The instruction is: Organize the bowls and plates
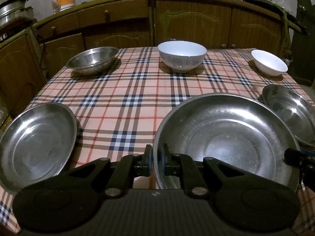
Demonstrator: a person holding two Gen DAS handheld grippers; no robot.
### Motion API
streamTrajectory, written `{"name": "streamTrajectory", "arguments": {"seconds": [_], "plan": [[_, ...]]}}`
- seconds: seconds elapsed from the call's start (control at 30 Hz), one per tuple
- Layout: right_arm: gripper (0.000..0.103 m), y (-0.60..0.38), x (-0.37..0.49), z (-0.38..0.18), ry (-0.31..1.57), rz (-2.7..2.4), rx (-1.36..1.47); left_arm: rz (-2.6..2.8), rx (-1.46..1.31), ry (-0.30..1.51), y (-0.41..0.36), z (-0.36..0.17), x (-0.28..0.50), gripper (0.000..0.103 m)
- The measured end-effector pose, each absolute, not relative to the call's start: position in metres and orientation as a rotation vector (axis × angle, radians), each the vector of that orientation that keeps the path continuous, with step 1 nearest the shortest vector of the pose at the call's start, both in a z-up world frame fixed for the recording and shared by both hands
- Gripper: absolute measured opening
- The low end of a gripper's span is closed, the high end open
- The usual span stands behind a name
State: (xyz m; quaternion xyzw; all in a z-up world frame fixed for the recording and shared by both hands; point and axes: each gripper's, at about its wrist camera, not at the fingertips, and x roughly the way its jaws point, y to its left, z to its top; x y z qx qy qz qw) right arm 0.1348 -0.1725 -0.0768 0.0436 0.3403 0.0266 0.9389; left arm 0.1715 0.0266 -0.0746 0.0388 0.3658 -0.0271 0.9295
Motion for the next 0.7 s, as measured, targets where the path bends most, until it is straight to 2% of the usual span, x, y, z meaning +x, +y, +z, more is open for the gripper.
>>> {"name": "streamTrajectory", "arguments": {"seconds": [0.7], "plan": [[0.021, -0.172, 0.147, -0.092, 0.725, 0.05, 0.088, -0.056, 0.076, 0.747, 0.024, -0.085, 0.182, 0.011]]}}
